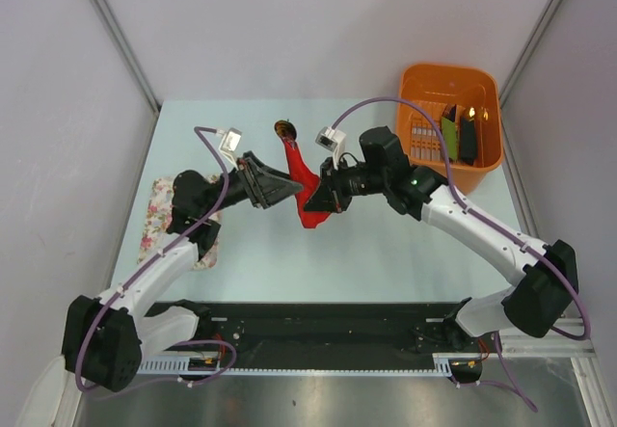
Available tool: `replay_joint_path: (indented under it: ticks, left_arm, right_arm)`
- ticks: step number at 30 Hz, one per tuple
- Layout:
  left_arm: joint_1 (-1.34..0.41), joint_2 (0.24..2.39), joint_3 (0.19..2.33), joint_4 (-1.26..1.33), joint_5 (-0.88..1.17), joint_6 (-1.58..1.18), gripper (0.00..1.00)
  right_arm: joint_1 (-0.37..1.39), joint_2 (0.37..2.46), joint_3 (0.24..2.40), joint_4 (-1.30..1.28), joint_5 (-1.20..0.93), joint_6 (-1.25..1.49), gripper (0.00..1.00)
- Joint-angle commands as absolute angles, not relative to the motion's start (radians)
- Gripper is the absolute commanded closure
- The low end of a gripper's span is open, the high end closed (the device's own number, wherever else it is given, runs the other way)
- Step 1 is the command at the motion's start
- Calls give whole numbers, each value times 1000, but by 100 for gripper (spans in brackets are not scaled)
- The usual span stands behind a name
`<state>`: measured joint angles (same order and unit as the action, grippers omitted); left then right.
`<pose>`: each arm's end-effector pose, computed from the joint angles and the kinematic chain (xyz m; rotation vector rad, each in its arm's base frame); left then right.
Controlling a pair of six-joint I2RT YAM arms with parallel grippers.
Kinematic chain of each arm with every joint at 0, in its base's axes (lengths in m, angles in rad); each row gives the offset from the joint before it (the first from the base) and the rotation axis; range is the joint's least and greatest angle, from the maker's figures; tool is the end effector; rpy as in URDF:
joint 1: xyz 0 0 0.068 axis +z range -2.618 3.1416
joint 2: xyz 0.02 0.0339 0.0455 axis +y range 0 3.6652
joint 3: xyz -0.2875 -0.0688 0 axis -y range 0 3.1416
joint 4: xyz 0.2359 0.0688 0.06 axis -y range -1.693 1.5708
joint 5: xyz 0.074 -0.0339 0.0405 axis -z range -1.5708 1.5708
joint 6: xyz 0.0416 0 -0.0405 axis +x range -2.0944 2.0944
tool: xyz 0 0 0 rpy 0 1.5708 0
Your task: Place the utensils on the paper napkin and roll it up
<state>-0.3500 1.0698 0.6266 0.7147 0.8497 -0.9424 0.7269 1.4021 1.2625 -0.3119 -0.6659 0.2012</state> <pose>0.1945 -0.1043 0.3459 0.3821 1.5549 -1.5873 0.2143 0.2250 0.3769 -0.9851 1.9098 1.2384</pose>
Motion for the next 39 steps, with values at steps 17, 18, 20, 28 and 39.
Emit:
replay_joint_path:
  ticks: [17, 18, 20, 28, 39]
  left_arm:
    - [-317, 1097, 750, 761, 821, -908, 32]
    - [-319, 1095, 752, 749, 812, -905, 33]
    - [-328, 1094, 756, 677, 773, -890, 35]
    - [-348, 1114, 808, 457, 722, -811, 65]
    - [-333, 1141, 756, 692, 854, -968, 100]
  right_arm:
    - [768, 1384, 1313, -262, -675, 180, 100]
    - [772, 1387, 1316, -274, -649, 178, 100]
    - [779, 1388, 1325, -281, -628, 176, 100]
    - [798, 1396, 1338, -295, -595, 167, 100]
    - [747, 1385, 1299, -227, -739, 248, 100]
